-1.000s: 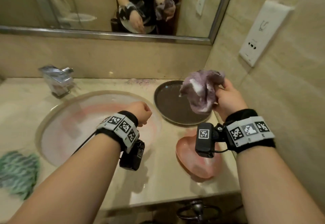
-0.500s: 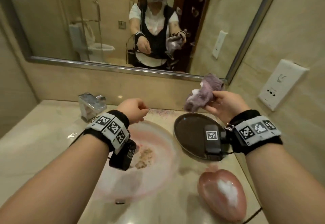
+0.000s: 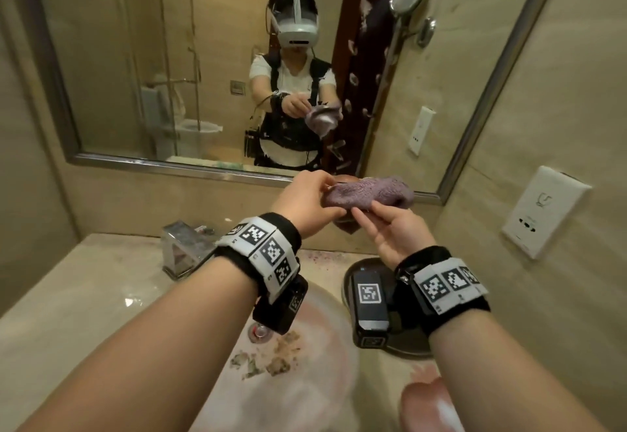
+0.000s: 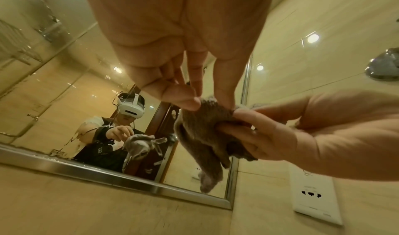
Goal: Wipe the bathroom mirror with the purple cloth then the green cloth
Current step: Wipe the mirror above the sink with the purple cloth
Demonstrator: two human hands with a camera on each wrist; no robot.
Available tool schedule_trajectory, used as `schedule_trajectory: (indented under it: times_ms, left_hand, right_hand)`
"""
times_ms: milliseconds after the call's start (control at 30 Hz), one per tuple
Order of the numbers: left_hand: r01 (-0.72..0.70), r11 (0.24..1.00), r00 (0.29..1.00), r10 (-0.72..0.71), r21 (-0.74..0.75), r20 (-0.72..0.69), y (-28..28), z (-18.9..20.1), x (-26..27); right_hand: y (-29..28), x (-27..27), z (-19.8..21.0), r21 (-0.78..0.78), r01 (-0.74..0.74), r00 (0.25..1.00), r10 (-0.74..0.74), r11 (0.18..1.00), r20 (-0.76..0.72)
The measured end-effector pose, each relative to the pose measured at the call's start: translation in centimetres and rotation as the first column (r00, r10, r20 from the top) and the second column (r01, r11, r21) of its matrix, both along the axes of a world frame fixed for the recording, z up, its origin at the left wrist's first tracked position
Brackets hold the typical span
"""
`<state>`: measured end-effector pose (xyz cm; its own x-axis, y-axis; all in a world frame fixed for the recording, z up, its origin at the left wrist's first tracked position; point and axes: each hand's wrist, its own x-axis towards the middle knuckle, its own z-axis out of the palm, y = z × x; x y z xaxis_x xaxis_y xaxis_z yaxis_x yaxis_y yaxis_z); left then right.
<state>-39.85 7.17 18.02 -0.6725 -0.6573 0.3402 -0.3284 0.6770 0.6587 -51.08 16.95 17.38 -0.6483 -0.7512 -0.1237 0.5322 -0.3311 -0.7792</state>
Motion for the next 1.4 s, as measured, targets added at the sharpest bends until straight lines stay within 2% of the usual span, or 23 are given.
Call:
schedule_trajectory:
  times_ms: [133,233,367,500,567,700,833,867,933,1067,1267,1400]
  left_hand:
    - [-0.061,0.998,0.997,0.059,-0.026,-0.051,-0.4,0.2,-0.3]
    - [-0.098,0.990,0.995,0.093,-0.103,-0.047,-0.8,1.2,-0.4]
    - [-0.108,0.975,0.993,0.097,-0.192,-0.067,-1.4,3.2,-0.8]
    - [-0.101,0.958,0.995,0.090,-0.269,-0.052,-2.2,5.2,-1.2]
    - [-0.121,0.941,0.992,0.105,-0.316,-0.066,-2.7,6.2,-1.4]
    - [-0.043,0.972,0.992,0.014,-0.230,-0.126,-3.6,7.7,-1.6]
    - [-0.020,0.973,0.989,-0.014,-0.229,-0.145,-4.7,8.9,-1.9]
    - [-0.022,0.973,0.988,-0.013,-0.229,-0.152,-5.1,9.3,-2.0]
    - [-0.005,0.970,0.986,-0.036,-0.243,-0.165,-5.9,10.4,-2.1]
    - [0.046,0.920,0.994,-0.082,-0.389,-0.077,-7.9,13.2,-2.1]
    - [-0.050,0.883,0.987,-0.028,-0.466,-0.160,-12.2,17.0,-2.2]
    - [-0.139,0.836,0.974,0.019,-0.531,-0.225,-14.5,19.6,-3.1]
  right_hand:
    - [0.0,0.3,0.7,0.000,0.039,0.993,-0.038,0.999,-0.108]
    - [0.5,0.2,1.3,0.104,-0.007,0.951,0.039,0.995,-0.307]
    - [1.0,-1.1,2.2,0.334,0.075,0.828,0.128,0.939,-0.545]
    - [0.6,-2.4,3.6,0.327,0.267,0.644,0.085,0.907,-0.760]
    - [0.1,-2.7,4.7,0.292,0.303,0.607,0.052,0.907,-0.793]
    - [-1.0,-2.9,6.4,0.243,0.340,0.563,0.010,0.908,-0.826]
    - [-1.8,-3.2,7.7,0.144,0.334,0.580,-0.082,0.932,-0.811]
    - [-2.0,-3.2,8.0,0.126,0.336,0.564,-0.093,0.933,-0.821]
    - [-2.7,-3.1,8.9,0.087,0.353,0.462,-0.093,0.931,-0.882]
    - [-5.3,-3.4,11.5,-0.014,0.422,0.157,-0.088,0.907,-0.984]
    - [-9.4,-3.9,16.4,-0.055,0.500,-0.027,-0.048,0.864,-0.998]
    - [-12.5,-3.7,19.3,-0.065,0.532,-0.096,-0.017,0.844,-0.995]
